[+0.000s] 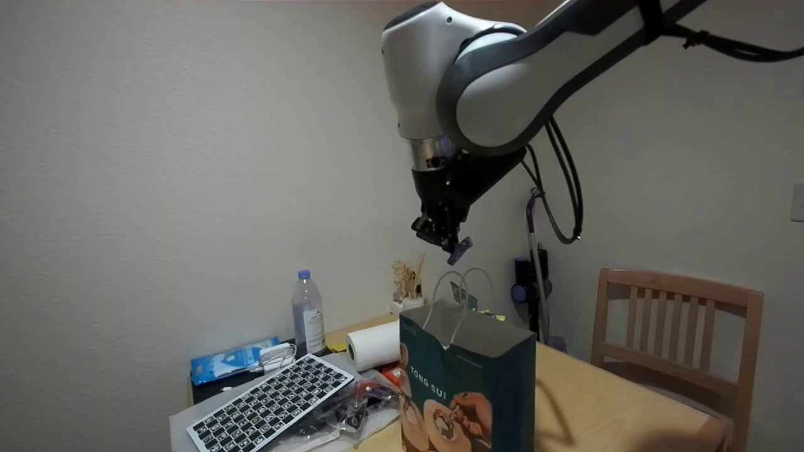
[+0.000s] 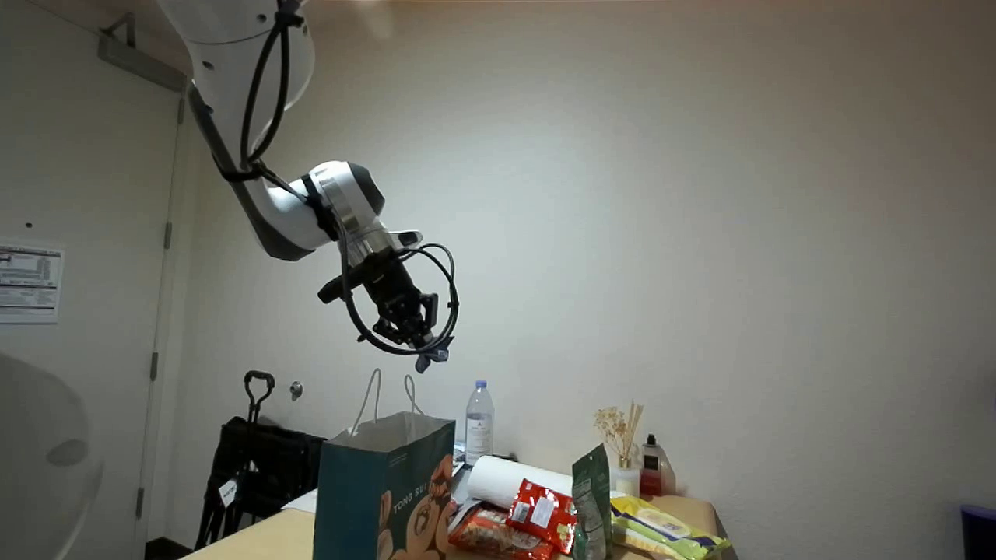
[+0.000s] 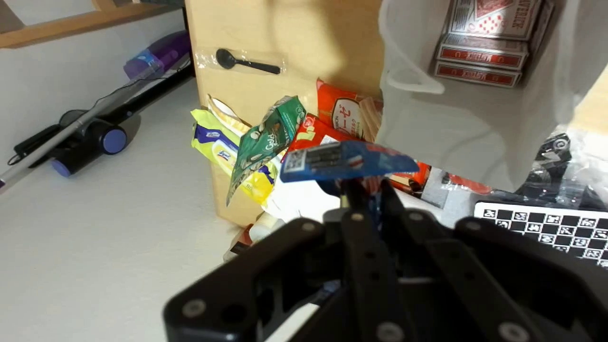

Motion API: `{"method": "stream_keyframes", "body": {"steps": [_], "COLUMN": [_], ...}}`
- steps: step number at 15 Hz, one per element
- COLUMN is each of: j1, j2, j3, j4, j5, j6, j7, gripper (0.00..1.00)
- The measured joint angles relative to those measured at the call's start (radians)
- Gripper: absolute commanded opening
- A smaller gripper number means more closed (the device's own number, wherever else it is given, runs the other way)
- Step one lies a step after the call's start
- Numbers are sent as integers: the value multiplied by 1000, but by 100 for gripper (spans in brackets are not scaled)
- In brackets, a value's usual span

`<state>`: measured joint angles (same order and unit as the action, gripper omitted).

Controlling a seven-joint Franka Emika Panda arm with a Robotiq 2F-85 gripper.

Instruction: Put the blue sachet in the green paper bag.

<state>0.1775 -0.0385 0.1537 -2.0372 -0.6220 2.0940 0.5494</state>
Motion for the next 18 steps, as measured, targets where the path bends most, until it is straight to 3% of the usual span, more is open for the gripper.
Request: {"method": "stream_keyframes", "body": {"steps": [11,12,14,18], "j1": [12,12,12,12], "j2": [-10,-10,-10,-10], "j3": [56,56,56,57], "j4": [-54,-59,-68,-76], "j5": [116,129,142,142], "j6": [-26,-26,-26,-26], "j7": [77,78,79,83], "gripper": [6,35,36,60]}}
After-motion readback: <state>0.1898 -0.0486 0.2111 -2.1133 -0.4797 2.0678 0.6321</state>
